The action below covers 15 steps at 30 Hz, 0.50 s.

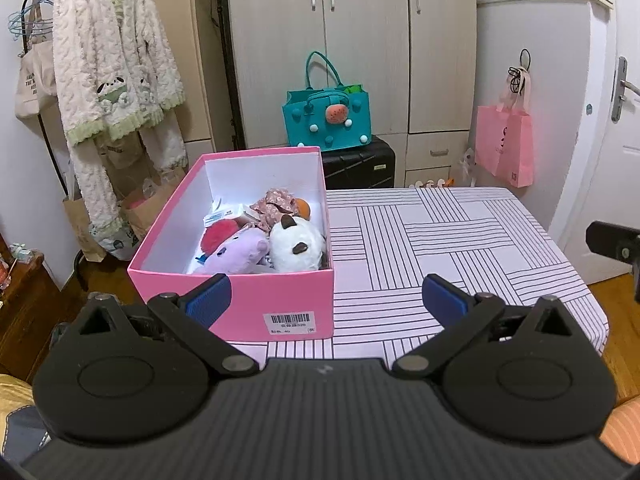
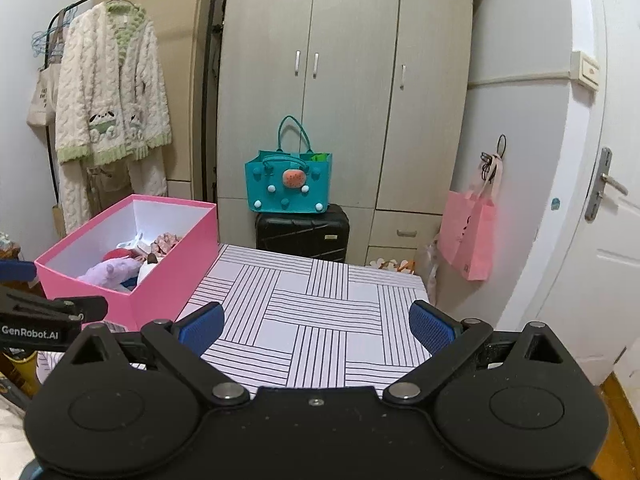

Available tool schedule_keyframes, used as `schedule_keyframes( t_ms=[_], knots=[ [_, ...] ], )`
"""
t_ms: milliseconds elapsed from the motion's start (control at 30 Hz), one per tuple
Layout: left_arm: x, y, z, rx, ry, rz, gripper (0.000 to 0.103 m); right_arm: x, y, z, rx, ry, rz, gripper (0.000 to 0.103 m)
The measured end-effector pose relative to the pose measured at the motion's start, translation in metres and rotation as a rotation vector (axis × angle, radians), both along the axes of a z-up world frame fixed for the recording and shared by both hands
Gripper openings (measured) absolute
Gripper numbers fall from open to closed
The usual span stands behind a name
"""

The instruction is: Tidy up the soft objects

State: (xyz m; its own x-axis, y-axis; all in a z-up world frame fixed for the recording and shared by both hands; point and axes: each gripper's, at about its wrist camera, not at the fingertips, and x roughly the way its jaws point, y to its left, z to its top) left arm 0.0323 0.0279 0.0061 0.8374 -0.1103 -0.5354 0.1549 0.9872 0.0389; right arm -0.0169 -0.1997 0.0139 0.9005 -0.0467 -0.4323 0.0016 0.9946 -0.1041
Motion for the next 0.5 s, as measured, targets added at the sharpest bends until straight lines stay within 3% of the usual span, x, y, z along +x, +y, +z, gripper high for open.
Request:
schedule_keyframes(
  t_ms=[500],
  knots=[
    [0.0059,0.0055,-0.0031,-0.014,0.014,0.038,0.103,0.0063,-0.0007,-0.0051,0.002,0.018,-0.011,0.100]
  ],
)
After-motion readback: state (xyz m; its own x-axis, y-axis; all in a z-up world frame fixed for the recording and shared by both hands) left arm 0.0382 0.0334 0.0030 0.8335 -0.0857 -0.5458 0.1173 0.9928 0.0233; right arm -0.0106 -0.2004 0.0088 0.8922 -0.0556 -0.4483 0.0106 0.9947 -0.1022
